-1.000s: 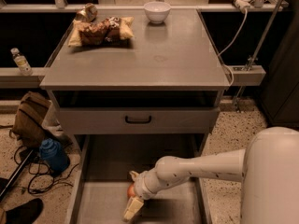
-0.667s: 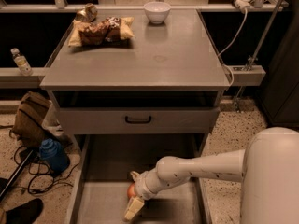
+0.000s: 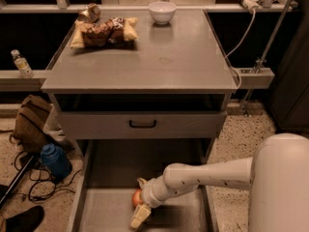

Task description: Pick apple from middle drawer and place on counter

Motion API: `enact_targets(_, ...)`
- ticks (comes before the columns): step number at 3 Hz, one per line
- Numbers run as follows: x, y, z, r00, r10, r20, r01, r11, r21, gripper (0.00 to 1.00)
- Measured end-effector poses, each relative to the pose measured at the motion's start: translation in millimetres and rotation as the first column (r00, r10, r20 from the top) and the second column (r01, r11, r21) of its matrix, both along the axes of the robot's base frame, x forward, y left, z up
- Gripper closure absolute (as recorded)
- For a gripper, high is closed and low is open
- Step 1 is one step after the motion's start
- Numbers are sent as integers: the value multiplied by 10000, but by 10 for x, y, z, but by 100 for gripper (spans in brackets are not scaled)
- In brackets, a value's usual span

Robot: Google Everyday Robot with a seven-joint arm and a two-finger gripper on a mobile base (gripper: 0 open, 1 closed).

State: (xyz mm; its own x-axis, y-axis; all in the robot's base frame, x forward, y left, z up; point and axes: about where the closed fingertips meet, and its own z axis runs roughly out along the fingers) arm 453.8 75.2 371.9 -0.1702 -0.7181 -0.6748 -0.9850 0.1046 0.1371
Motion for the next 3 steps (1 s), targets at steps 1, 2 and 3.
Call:
enact_targets(1,-1,-1,-3,10000,-2,-5,2,10000,0,19)
enact_targets(2,-1,-1,-3,10000,-2,-6,2,10000,0,43)
enact_targets(3,-1,-1,-3,10000,-2,-6,2,10000,0,64)
